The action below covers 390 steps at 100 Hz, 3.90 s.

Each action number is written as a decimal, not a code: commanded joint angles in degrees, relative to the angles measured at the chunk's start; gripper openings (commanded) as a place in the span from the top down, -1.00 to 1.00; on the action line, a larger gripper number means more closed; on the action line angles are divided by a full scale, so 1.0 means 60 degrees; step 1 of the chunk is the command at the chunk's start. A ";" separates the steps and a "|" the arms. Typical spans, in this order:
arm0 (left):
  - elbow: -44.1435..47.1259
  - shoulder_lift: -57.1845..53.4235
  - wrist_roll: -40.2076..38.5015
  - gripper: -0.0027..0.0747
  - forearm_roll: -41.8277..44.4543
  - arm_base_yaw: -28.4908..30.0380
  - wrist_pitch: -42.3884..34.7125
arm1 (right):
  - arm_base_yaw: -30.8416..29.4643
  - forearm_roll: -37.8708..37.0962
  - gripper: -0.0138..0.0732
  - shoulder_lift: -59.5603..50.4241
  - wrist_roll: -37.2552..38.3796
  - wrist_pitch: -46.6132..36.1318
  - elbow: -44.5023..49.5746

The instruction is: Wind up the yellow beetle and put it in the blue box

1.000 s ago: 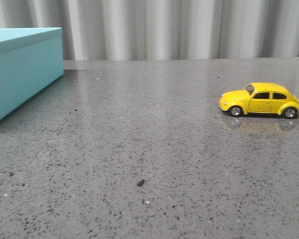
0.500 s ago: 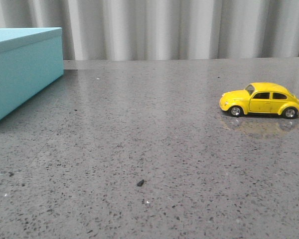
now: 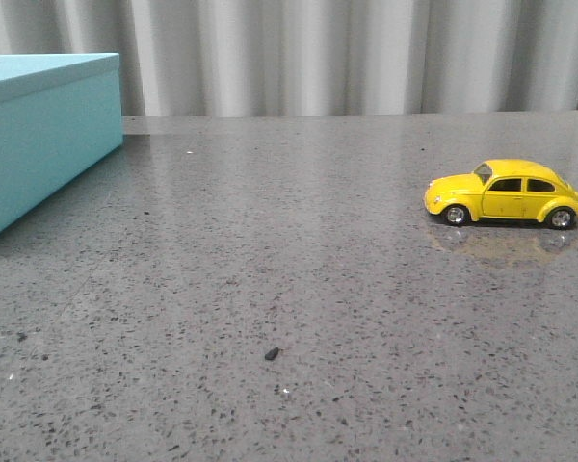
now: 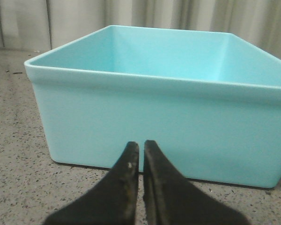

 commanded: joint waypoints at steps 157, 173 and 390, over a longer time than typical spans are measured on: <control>-0.1759 0.0227 -0.0041 0.99 -0.0842 -0.0001 -0.0297 | -0.0002 0.0092 0.82 0.1257 -0.0071 0.0092 -0.2033; -0.2964 0.1131 0.0482 0.99 -0.0429 -0.0001 0.0178 | -0.0002 0.0144 0.82 0.2928 -0.0071 0.1231 -0.3661; -0.3645 0.2112 0.0482 0.99 -0.0431 -0.0001 -0.0526 | 0.2820 0.1193 0.82 1.4495 0.0026 0.7374 -1.2625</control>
